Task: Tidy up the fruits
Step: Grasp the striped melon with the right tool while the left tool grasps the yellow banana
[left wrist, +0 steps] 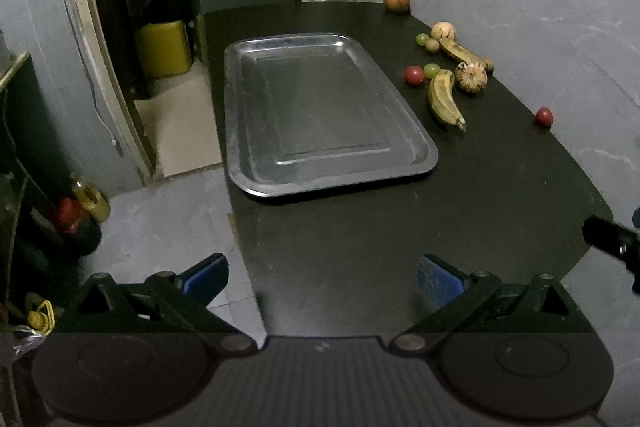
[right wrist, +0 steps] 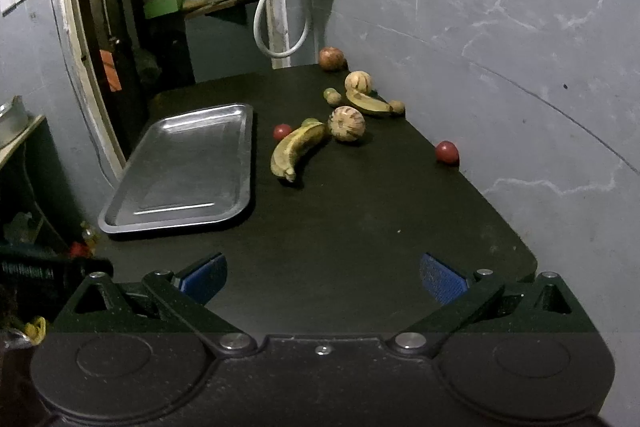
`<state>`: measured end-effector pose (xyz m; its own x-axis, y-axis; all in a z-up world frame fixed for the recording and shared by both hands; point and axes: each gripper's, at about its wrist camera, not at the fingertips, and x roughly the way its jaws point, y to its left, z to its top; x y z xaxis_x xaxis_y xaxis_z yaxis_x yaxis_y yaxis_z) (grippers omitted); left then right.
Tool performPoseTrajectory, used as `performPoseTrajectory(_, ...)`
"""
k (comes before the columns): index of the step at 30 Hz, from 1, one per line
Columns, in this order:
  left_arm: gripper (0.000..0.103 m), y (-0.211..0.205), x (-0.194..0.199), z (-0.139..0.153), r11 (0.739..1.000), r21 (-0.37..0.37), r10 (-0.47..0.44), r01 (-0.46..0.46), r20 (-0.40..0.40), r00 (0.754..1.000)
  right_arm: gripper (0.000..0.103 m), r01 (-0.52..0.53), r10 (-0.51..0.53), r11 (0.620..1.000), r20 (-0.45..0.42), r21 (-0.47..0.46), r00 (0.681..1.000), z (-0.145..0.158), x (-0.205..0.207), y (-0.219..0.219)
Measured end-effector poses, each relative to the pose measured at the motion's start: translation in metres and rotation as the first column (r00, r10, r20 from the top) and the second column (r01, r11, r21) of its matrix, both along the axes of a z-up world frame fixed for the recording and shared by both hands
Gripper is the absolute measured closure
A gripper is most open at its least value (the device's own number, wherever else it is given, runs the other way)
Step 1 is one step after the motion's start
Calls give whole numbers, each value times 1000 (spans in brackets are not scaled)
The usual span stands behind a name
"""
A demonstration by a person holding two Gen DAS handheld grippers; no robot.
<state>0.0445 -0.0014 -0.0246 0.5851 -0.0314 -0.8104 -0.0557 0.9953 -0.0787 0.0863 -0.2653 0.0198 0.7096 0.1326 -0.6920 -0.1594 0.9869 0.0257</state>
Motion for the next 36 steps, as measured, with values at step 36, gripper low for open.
performPoseTrajectory(36, 12, -89, 268, -23, 917, -92, -395, 389, -72, 916, 22, -496, 510, 731, -106, -469, 853, -61, 246, 9)
